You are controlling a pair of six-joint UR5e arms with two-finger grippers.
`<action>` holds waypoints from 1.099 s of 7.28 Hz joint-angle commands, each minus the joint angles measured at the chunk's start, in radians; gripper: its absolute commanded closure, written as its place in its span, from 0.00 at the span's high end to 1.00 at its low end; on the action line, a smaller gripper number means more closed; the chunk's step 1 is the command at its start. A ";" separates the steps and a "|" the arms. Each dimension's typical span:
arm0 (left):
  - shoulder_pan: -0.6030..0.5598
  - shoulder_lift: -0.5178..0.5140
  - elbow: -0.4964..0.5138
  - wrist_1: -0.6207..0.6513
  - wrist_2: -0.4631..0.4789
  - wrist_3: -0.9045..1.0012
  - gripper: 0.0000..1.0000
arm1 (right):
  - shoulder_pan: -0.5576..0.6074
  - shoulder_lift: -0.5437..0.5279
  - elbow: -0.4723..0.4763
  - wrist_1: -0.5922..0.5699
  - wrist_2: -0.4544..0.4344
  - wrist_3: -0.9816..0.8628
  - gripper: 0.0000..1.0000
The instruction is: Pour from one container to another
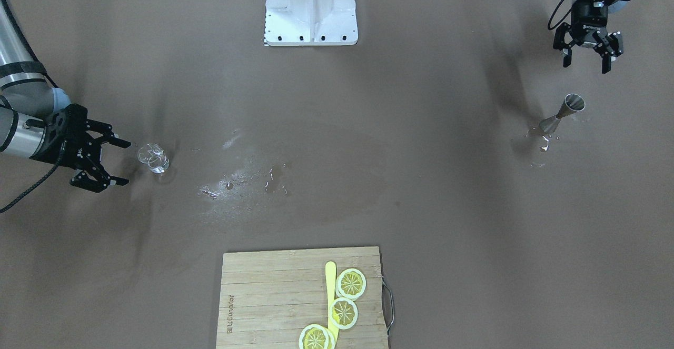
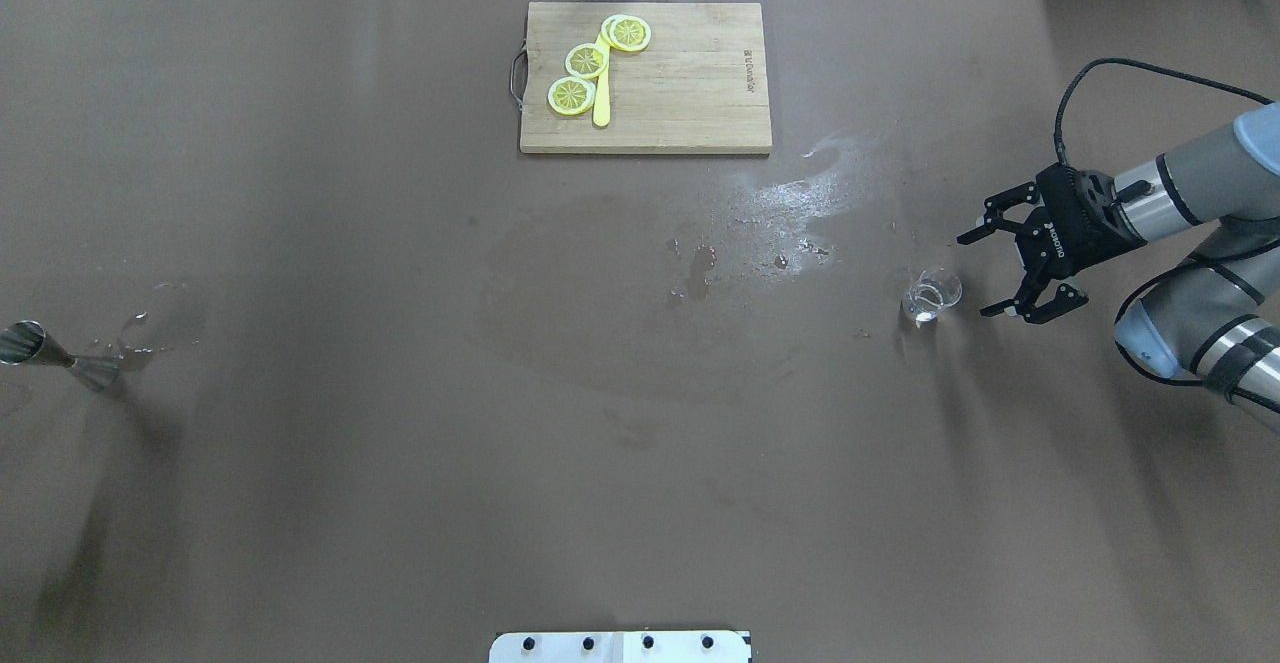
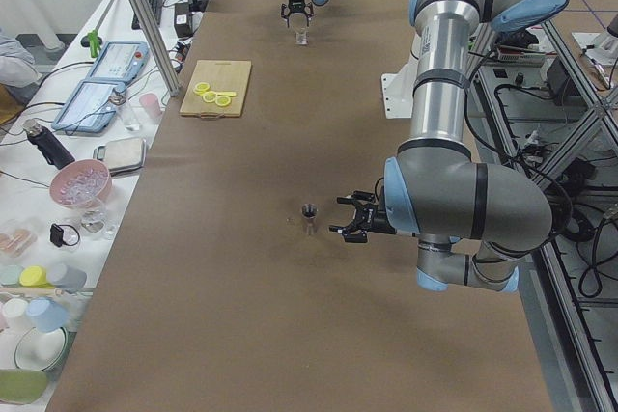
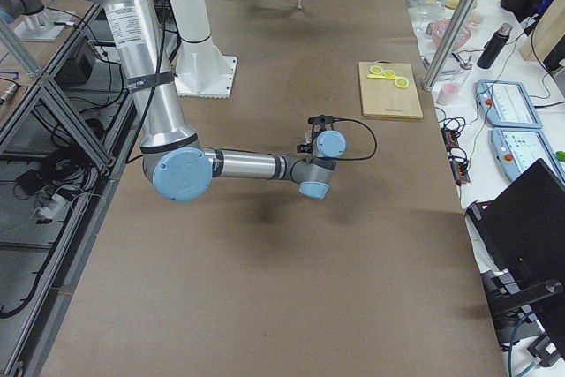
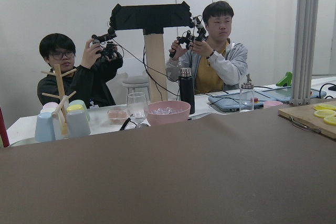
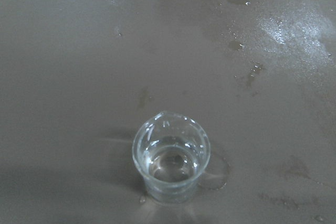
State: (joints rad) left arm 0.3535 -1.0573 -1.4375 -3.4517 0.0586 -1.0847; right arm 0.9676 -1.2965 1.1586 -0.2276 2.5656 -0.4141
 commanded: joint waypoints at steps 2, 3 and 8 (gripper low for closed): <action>-0.025 0.010 -0.011 0.305 -0.064 -0.258 0.98 | -0.024 0.023 -0.007 0.001 0.001 0.003 0.99; -0.059 0.010 -0.030 0.362 -0.113 -0.276 0.98 | -0.027 0.028 -0.008 -0.001 -0.001 0.003 0.98; -0.188 -0.015 -0.076 0.813 -0.210 -0.708 0.95 | -0.069 0.029 -0.008 -0.001 -0.027 0.006 0.89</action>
State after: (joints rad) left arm 0.1894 -1.0597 -1.5038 -2.7556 -0.1471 -1.6727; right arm 0.9001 -1.2657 1.1505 -0.2286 2.5381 -0.4104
